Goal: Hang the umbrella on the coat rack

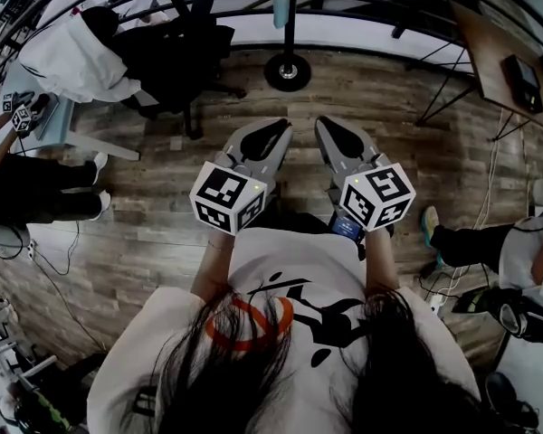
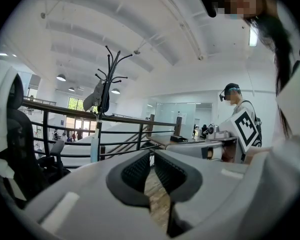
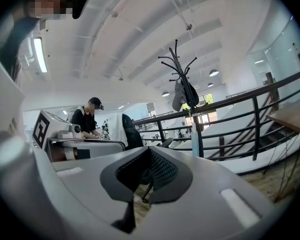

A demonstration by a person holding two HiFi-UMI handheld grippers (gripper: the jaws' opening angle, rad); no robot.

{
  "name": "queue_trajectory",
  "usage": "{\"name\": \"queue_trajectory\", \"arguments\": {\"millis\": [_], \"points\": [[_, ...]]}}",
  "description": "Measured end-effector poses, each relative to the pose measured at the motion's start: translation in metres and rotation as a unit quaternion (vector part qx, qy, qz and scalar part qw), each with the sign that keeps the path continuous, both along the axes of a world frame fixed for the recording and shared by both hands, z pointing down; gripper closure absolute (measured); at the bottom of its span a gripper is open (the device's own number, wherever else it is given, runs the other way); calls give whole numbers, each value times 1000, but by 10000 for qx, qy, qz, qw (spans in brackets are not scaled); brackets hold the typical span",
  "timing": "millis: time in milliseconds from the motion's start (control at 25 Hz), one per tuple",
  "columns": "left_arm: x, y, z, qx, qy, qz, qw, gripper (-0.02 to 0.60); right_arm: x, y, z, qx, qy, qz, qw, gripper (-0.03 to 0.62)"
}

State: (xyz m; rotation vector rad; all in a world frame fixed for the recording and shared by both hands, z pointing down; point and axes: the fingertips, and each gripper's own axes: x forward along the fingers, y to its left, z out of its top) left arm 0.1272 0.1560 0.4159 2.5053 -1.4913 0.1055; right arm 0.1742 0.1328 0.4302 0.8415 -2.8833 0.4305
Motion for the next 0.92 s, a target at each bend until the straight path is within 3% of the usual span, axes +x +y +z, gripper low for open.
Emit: {"name": "queue_trajectory", "arguments": {"millis": [920], "points": [[-10, 39, 4, 61, 42, -98, 9999, 558, 5, 21, 0, 190, 173, 92, 9996, 588]]}}
